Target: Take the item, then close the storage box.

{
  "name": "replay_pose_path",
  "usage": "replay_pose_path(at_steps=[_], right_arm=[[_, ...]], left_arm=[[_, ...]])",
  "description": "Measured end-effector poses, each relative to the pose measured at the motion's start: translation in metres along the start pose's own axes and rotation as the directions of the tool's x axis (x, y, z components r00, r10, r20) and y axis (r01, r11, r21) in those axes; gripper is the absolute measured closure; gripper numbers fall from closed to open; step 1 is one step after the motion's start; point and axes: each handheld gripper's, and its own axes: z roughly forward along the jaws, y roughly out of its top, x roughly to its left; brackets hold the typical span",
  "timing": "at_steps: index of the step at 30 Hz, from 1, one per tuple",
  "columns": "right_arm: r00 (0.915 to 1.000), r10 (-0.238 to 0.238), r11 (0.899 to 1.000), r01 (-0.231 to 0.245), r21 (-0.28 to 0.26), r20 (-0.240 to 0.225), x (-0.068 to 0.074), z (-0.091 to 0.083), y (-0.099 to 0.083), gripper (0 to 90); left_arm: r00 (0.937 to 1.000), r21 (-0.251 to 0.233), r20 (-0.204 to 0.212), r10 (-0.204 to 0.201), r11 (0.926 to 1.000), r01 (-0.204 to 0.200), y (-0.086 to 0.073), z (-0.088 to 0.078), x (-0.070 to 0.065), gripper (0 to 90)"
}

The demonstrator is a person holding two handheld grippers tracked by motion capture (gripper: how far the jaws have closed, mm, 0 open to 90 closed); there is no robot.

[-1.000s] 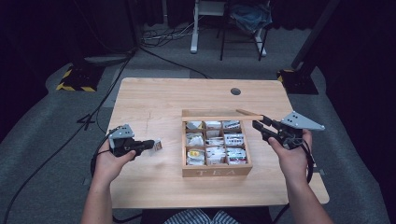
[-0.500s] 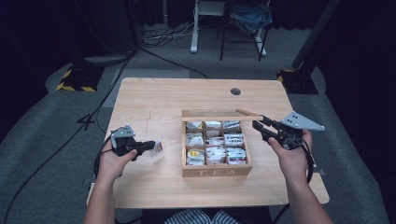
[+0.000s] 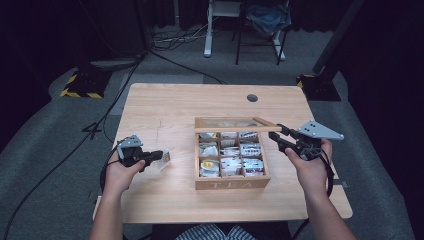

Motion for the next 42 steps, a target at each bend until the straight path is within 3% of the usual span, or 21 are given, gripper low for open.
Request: replay_pose_path(at_steps=[4,6,8,14,19,26,28,34,36,41,42], right_arm=[[1.0,0.0,1.0,0.0,0.0,0.0,0.0,0.0,0.0,61.1],[1.0,0.0,1.0,0.0,0.0,0.0,0.0,0.0,0.0,61.1],[1.0,0.0,1.0,0.0,0.001,0.0,0.0,0.0,0.0,61.1],[1.0,0.0,1.0,0.0,0.001,0.0,0.0,0.0,0.0,61.1],[1.0,0.001,1.0,-0.001,0.005,-0.001,0.0,0.0,0.001,61.2],[1.0,0.006,1.0,-0.006,0.009,-0.005,0.0,-0.001,0.002,61.6],[1.0,0.005,1.0,-0.005,0.011,-0.005,-0.001,-0.001,0.002,61.8],[0.9999,0.002,1.0,-0.002,0.022,-0.012,-0.001,-0.003,0.002,61.9],[0.9999,-0.001,1.0,0.001,0.029,-0.014,0.0,-0.003,0.002,61.9],[0.9999,-0.005,0.999,0.005,0.042,-0.016,0.0,-0.004,0.003,61.8],[0.9998,-0.005,0.999,0.006,0.045,-0.017,0.0,-0.004,0.002,61.8]], left_arm=[[0.9998,-0.022,-0.02,0.0,0.9998,0.0,-0.001,0.0,0.002,82.9],[0.999,-0.033,-0.041,0.017,0.9993,-0.019,-0.001,-0.001,0.003,74.1],[0.9935,-0.061,-0.107,0.039,0.9971,-0.046,-0.001,-0.001,0.003,57.8],[0.9825,-0.071,-0.178,0.056,0.9951,-0.069,0.001,-0.006,0.002,41.9],[0.9894,-0.087,-0.129,0.067,0.9931,-0.079,0.012,-0.015,-0.012,41.2],[0.9882,-0.084,-0.099,0.117,0.9885,-0.125,0.019,-0.025,-0.032,39.4],[0.9906,-0.091,-0.082,0.11,0.989,-0.117,0.018,-0.028,-0.037,39.0],[0.9841,-0.081,-0.049,0.171,0.9813,-0.174,0.017,-0.033,-0.06,36.9],[0.9768,-0.066,-0.05,0.208,0.9752,-0.211,0.015,-0.032,-0.069,36.0],[0.9743,-0.079,-0.012,0.225,0.9711,-0.225,0.003,-0.028,-0.084,36.0],[0.9761,-0.083,-0.002,0.217,0.9727,-0.216,-0.001,-0.025,-0.086,36.0]])
